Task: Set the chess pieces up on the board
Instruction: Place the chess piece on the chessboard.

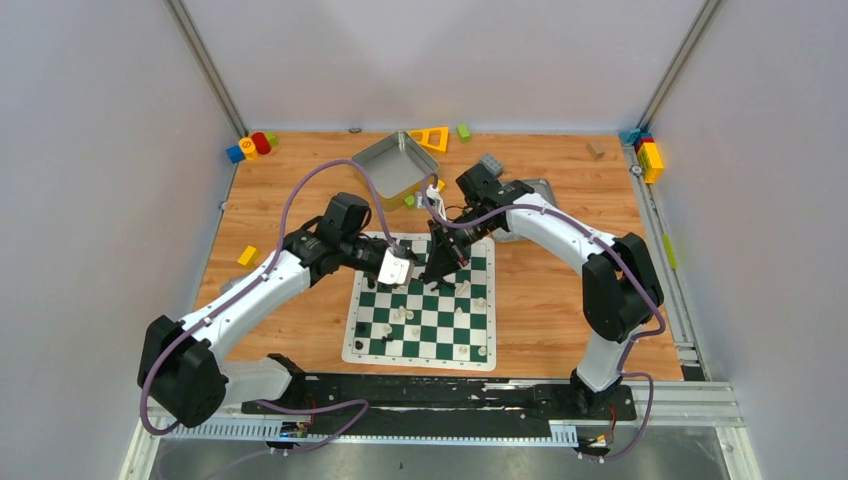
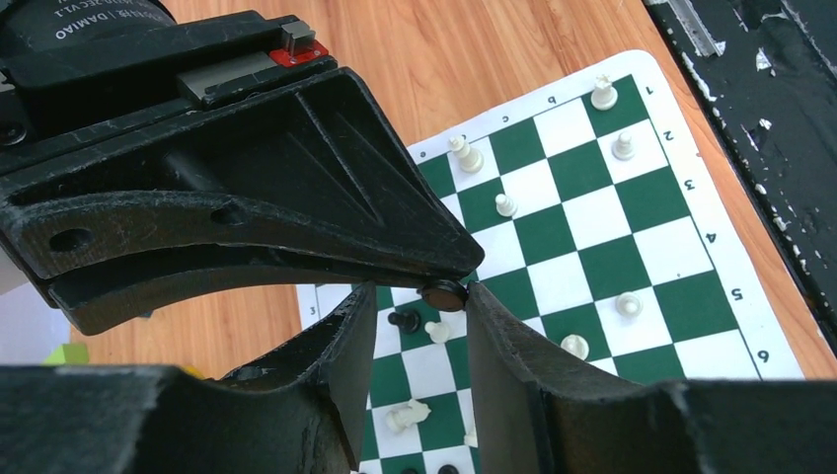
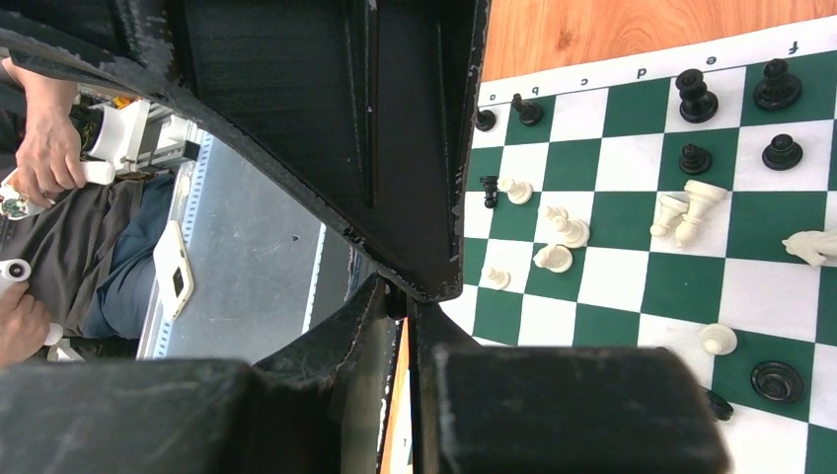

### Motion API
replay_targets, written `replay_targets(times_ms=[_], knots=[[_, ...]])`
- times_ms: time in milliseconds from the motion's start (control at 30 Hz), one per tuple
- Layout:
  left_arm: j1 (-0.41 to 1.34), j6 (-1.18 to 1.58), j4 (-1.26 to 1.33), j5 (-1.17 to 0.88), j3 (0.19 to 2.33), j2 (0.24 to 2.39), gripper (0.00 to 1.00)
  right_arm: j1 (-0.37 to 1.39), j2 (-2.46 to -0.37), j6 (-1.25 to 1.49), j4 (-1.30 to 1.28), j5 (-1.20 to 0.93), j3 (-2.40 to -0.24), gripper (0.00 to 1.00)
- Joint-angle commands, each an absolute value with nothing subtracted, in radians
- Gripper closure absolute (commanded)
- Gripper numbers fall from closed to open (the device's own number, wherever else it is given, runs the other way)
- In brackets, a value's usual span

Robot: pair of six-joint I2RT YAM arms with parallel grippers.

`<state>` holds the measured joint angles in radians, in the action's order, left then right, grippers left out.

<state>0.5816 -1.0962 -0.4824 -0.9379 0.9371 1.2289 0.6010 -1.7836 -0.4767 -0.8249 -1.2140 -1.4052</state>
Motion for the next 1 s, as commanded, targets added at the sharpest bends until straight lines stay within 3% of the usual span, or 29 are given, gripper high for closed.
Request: replay_targets(times_ms=[0, 967], knots=[[0.592, -1.138, -0.491, -0.969, 0.964, 1.222, 0.55, 0.601, -1.792, -0.509, -0.814, -1.266, -1.455, 0.89], [0.617, -1.143, -0.500, -0.957, 0.945, 1.227, 0.83, 0.583, -1.803, -0.495, -0.822, -1.275, -1.479, 0.87]])
